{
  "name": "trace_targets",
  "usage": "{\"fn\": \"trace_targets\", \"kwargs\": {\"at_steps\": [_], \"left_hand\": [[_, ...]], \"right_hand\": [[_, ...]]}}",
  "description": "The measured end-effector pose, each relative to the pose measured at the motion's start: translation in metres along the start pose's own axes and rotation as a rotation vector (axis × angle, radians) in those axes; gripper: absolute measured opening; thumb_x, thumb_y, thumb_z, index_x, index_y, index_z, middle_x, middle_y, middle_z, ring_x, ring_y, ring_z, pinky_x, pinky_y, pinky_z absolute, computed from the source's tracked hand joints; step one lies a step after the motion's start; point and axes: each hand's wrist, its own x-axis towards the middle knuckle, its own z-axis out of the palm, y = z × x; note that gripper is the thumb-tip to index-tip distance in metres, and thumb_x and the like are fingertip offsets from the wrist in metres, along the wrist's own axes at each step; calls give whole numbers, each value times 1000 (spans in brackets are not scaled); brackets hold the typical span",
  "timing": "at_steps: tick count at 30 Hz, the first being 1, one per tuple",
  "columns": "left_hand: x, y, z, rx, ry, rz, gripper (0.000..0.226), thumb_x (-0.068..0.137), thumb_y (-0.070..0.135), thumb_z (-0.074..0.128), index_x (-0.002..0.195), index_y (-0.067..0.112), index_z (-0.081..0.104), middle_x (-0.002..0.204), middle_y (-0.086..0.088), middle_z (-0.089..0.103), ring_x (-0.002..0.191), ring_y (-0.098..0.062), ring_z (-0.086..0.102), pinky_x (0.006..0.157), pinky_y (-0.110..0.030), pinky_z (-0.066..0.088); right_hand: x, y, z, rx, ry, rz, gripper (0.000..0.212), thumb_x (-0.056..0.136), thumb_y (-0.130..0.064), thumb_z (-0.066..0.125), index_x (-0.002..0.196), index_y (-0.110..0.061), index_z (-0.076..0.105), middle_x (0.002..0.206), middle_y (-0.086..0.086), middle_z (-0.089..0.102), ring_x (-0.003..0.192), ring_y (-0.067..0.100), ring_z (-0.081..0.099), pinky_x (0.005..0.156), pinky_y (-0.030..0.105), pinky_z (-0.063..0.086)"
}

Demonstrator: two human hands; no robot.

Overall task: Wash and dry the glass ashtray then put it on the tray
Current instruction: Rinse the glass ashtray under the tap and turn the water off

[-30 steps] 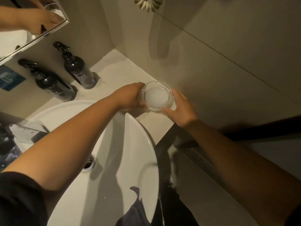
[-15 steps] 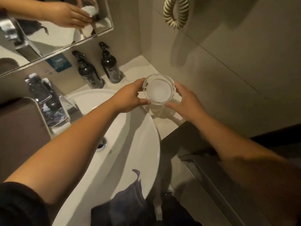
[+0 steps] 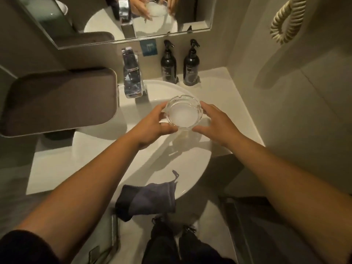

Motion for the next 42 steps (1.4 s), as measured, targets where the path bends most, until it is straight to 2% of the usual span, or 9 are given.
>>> {"fn": "trace_targets", "kwargs": {"at_steps": [5,11,13,19,24,29,33,36,42], "left_hand": [[-29,-24,-21,-346,65,-99,82,85,-6,68,147,33,32,141,-15,51,125,-30,56,93,-36,55],[-43,-33,-42,-636,273,-149,32,105,30,41,137,27,47,131,-11,57,114,-33,65,90,-44,58],[-42,-36,-44,-737,357,-127,31,107,34,35,133,24,49,131,-11,56,112,-28,65,82,-42,59],[-24,-56,-49,-936,451,-110,41,99,43,47,135,22,47,136,-17,56,116,-41,60,94,-65,42],[-17,-62,-51,-1015,517,-168,45,99,48,43,135,22,50,131,-17,61,109,-40,66,92,-66,46],[-15,-61,-54,-1006,539,-167,39,101,43,46,132,20,54,123,-11,68,99,-30,71,86,-58,54],[-16,-61,-55,-983,523,-163,32,103,40,41,126,22,54,119,-9,67,94,-28,70,80,-53,57],[-12,-63,-52,-978,509,-171,28,104,39,39,120,24,56,115,-9,68,91,-28,71,86,-58,53],[-5,-64,-47,-954,499,-177,30,101,37,46,127,23,55,121,-10,66,95,-29,70,90,-60,52]], "right_hand": [[10,-22,29,8,-79,-97,82,78,-29,79,147,-23,34,142,1,48,127,15,47,98,22,34],[25,-50,60,46,-117,-166,79,77,-29,80,144,-27,38,139,1,52,123,15,49,104,32,40],[29,-57,70,51,-130,-178,80,76,-32,79,144,-29,38,137,2,52,121,14,50,101,29,40],[41,-67,94,16,-130,-174,78,75,-38,79,142,-29,40,130,0,54,115,10,51,99,32,44],[46,-73,93,-40,-155,-194,78,77,-38,78,143,-25,40,130,2,54,118,14,51,93,25,39],[63,-76,56,-137,-61,-204,75,82,-22,74,146,-10,37,143,10,46,127,21,48,104,28,37],[93,-105,16,-251,110,-356,70,88,-18,63,150,-11,29,154,10,31,138,22,36,110,36,35],[120,-136,2,-457,77,-535,75,86,-14,62,151,-15,24,159,10,20,144,25,26,111,37,34],[158,-166,11,-746,-54,-693,57,87,-14,64,139,-15,41,142,9,48,128,31,46,99,43,42]]}}
